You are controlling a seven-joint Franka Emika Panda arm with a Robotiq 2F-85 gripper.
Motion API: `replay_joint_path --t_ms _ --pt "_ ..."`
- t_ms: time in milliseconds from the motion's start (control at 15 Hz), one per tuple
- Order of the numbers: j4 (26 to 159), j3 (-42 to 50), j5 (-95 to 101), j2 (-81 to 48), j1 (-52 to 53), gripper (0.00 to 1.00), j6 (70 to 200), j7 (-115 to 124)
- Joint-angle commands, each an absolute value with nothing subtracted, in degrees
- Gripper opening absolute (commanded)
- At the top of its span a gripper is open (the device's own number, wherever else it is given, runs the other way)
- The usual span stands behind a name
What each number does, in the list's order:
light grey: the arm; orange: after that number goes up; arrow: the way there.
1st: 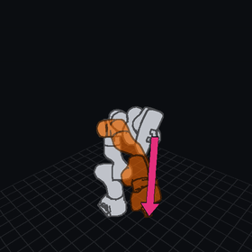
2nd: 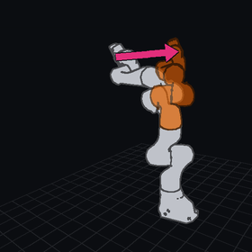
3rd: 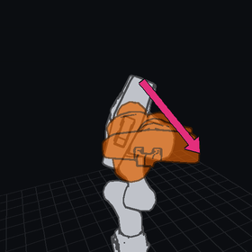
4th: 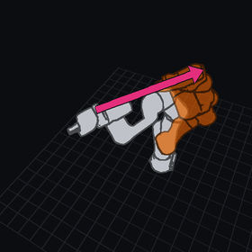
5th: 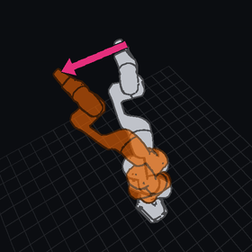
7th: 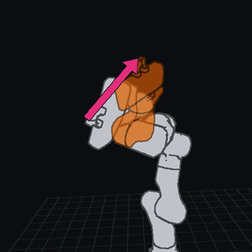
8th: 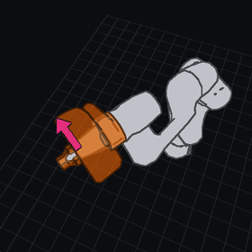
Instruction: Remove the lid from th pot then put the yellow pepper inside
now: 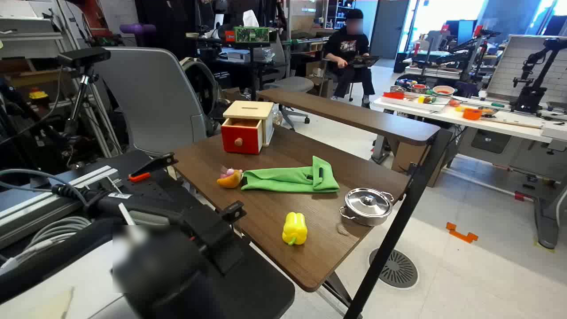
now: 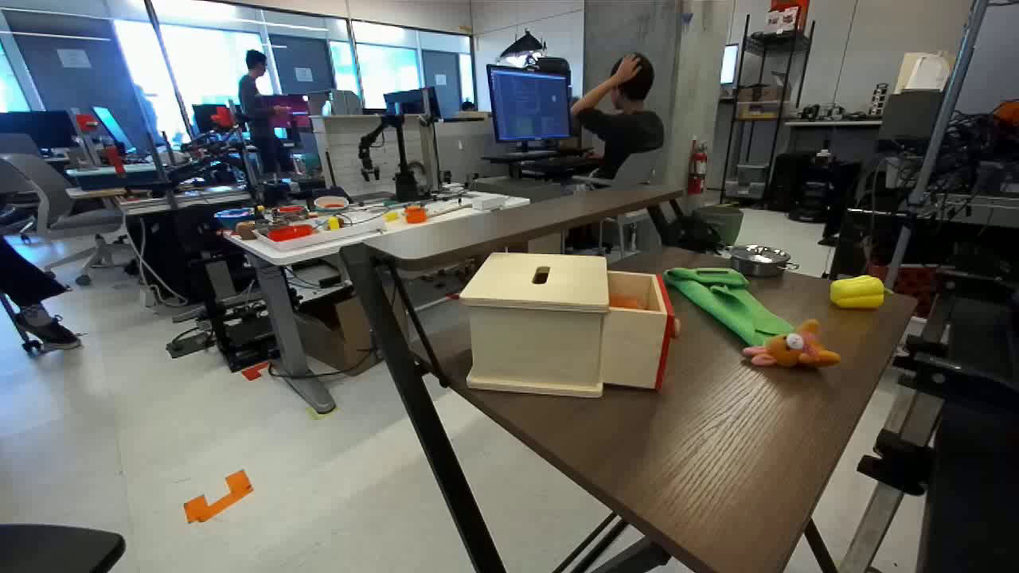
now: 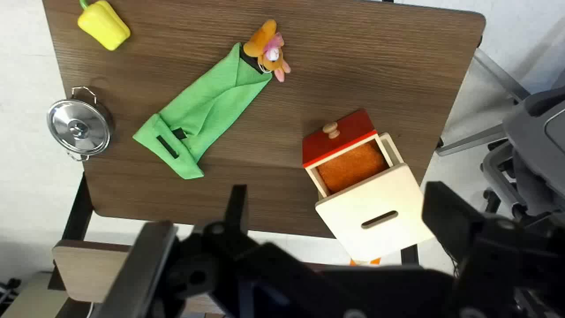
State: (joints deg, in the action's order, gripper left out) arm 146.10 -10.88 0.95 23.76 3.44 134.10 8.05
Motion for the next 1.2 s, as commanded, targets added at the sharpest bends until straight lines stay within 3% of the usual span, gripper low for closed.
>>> replay_joint_path --t_ms 0,600,1133 --pt "146.0 -10.1 1.4 23.7 4.2 1.0 133.9 8.4" --pt "147.4 -8.0 1.6 22.0 2.5 1.0 140.2 8.1" --pt "148.1 0.4 1.1 6.9 -2.6 1.0 153.0 3.4"
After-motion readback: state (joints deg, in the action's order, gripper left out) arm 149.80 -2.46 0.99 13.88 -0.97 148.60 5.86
